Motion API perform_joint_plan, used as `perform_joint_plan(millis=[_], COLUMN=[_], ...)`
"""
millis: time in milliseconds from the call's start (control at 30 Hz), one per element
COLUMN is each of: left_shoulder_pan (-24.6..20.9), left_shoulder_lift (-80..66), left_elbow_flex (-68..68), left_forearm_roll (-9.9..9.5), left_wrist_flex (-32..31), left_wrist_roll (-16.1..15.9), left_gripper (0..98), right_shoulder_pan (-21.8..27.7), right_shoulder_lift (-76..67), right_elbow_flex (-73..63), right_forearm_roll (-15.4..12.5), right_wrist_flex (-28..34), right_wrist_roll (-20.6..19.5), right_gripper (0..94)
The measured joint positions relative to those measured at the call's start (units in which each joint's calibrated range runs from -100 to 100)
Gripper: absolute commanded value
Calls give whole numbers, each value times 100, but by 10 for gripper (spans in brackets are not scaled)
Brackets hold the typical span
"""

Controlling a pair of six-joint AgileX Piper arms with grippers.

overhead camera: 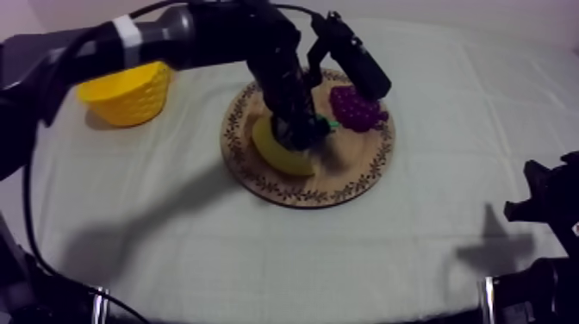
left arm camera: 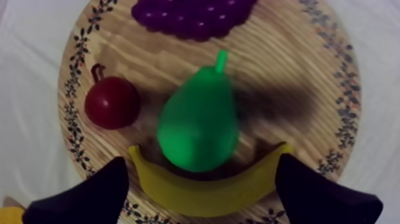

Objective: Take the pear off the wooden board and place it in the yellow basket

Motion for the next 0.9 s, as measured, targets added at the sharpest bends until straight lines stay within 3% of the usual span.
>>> perform_joint_plan(millis=[233,400,567,733,900], left_shoulder_pan=[-73,-73,-73,-90,-97], left_shoulder_lift=[859,1343,1627,1739,1576], left_elbow_flex=[-952,-1528,-1915,-2071,-1887], left_forearm_roll=[102,113,54,0,-171], left_wrist_flex=[737,1168,1474,1570,1673], left_wrist_roll=[-27,28,170,264,382], left_gripper=[843,720,614,580,569], right_shoulder_pan=[0,0,0,0,0], right_shoulder_lift=[0,0,0,0,0], right_elbow_flex=[0,0,0,0,0], right_forearm_roll=[0,0,0,0,0], right_wrist_flex=[0,0,0,9,0], right_wrist_roll=[0,0,0,0,0], right_gripper=[3,3,3,3,3])
